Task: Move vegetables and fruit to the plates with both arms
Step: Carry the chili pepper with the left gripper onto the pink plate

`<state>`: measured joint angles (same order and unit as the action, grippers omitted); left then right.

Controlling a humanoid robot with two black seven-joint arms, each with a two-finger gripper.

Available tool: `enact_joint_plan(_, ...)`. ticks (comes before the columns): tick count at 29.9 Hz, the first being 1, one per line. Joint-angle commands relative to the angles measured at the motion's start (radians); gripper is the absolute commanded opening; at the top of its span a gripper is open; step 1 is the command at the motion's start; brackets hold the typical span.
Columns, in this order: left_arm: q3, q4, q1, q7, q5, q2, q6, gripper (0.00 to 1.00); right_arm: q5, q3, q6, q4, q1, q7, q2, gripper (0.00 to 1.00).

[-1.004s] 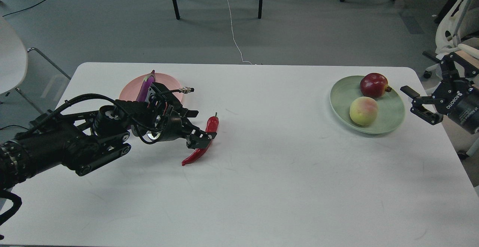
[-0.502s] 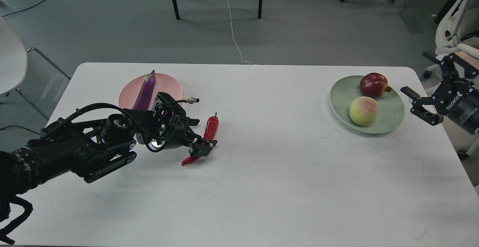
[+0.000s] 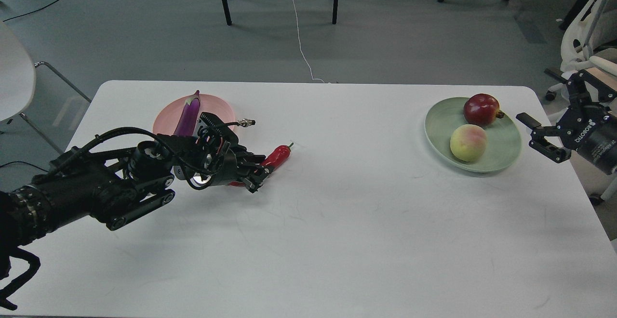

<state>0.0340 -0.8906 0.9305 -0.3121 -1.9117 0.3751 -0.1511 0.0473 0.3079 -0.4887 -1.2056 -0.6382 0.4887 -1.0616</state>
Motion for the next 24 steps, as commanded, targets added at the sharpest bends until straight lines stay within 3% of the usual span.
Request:
enact_joint_plan(1, 0.006, -0.007, 0.039, -0.024, 0.01, 0.022, 0.01, 0.13, 0.0, 0.0, 0.0, 0.0, 0.0, 0.0, 0.0, 0.99)
enact_joint_plan(5, 0.012, 0.005, 0.091, -0.056, 0.065, 0.041, 0.015, 0.12, 0.0, 0.0, 0.0, -0.002, 0.0, 0.0, 0.0, 0.99)
enact_joint_plan(8, 0.012, 0.033, 0.125, -0.051, 0.164, 0.07, 0.021, 0.12, 0.0, 0.0, 0.0, -0.002, 0.0, 0.0, 0.0, 0.99)
enact_joint_plan(16, 0.001, 0.317, 0.145, -0.051, 0.4, 0.047, 0.025, 0.12, 0.0, -0.001, 0.0, -0.005, 0.0, 0.0, 0.0, 0.99)
enact_joint_plan(24, -0.012, 0.367, 0.133, -0.038, 0.433, 0.022, -0.002, 0.13, 0.0, 0.0, 0.0, -0.005, 0.0, 0.0, 0.0, 0.99)
